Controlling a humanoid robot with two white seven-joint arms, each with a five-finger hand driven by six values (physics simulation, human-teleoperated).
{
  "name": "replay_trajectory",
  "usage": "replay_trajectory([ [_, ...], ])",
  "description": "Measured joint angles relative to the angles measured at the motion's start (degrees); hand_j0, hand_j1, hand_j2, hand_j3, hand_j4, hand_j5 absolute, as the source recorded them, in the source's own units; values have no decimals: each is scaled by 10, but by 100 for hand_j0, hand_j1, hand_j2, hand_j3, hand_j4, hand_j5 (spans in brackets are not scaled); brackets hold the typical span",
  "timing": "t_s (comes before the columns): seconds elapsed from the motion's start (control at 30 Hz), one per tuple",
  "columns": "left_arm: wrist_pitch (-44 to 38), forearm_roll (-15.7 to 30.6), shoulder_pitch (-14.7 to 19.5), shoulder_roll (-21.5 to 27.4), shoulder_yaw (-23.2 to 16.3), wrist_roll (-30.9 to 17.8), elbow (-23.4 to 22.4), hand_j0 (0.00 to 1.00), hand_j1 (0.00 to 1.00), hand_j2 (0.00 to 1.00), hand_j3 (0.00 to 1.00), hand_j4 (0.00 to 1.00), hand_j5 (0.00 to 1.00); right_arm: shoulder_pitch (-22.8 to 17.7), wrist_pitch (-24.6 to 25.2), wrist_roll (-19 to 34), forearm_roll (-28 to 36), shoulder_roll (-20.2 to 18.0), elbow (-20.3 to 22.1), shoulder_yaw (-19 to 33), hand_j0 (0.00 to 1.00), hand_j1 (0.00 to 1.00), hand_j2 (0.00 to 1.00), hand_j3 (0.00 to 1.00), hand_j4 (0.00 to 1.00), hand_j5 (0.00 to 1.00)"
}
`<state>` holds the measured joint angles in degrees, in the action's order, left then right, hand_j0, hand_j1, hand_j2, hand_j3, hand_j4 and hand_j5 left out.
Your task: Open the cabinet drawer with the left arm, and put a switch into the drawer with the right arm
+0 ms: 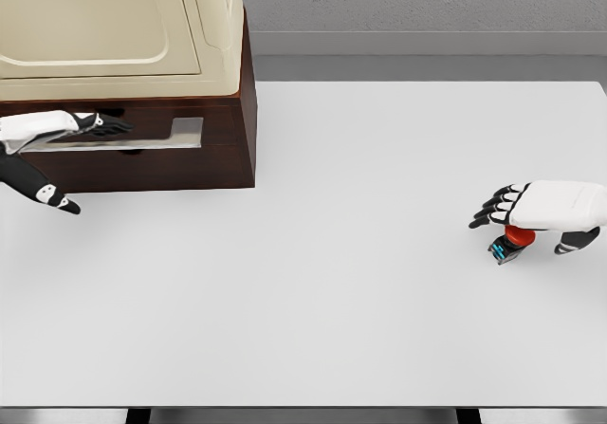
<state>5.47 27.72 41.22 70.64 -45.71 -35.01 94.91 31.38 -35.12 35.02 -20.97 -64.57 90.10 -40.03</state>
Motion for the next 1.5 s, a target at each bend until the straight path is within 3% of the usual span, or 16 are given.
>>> replay_trajectory([
  [0.37, -3, -3, -3, -1, -2, 0, 2, 100, 100, 100, 100, 100, 100, -2, 0, 0, 0, 0, 3, 0, 100, 100, 100, 100, 100, 100],
  [0.87, 9, -34, -3, 28, -19, 8, 44, 100, 100, 100, 100, 100, 100, -3, 0, 0, 0, -1, 6, 0, 100, 100, 100, 100, 100, 100],
  [1.5, 82, 22, -3, 84, -36, 0, 61, 100, 100, 100, 100, 100, 100, -5, 0, 0, 0, -3, 12, 0, 100, 100, 100, 100, 100, 100],
])
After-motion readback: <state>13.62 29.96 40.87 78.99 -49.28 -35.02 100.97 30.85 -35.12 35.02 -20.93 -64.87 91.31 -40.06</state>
